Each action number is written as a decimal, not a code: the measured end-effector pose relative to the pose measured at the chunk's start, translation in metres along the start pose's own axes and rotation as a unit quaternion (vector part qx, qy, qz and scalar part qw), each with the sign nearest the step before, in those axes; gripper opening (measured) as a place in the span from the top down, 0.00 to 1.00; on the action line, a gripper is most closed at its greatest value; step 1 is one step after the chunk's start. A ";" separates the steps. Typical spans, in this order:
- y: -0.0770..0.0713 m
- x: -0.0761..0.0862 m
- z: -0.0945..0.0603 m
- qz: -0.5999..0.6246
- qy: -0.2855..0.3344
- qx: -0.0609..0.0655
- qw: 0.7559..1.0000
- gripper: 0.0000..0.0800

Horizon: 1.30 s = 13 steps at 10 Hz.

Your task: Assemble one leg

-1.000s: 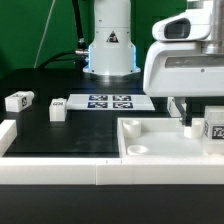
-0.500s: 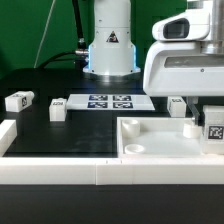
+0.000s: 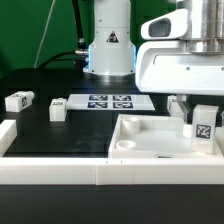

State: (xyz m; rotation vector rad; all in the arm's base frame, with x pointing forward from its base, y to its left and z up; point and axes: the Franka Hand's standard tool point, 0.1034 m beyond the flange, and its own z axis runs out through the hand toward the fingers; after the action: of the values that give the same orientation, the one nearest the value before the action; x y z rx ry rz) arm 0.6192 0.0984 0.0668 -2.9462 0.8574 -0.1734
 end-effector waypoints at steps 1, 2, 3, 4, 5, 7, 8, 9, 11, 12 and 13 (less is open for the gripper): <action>0.004 0.001 0.000 0.027 0.004 -0.001 1.000 0.63; 0.007 0.003 0.000 0.045 0.005 -0.004 0.999 0.63; 0.009 0.004 0.000 0.065 0.008 -0.007 0.998 0.63; 0.012 0.005 -0.001 0.068 0.009 -0.010 0.998 0.62; 0.011 0.005 0.000 0.067 0.009 -0.010 0.998 0.62; 0.011 0.005 0.000 0.067 0.009 -0.010 0.998 0.27; 0.011 0.004 0.000 0.067 0.009 -0.010 0.998 0.27; 0.012 0.004 0.001 0.067 0.009 -0.010 0.998 0.20; 0.012 0.004 0.001 0.067 0.009 -0.010 0.998 0.19; 0.012 0.004 0.001 0.067 0.008 -0.010 0.998 0.19; 0.012 0.004 0.001 0.067 0.008 -0.011 0.998 0.19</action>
Offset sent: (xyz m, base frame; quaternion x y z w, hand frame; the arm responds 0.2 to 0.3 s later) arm 0.0000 0.0000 0.0000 0.0000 0.0000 0.1593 0.9872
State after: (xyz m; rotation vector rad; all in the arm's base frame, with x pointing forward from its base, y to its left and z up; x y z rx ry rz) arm 0.6165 0.0863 0.0648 -2.8978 1.0599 -0.1826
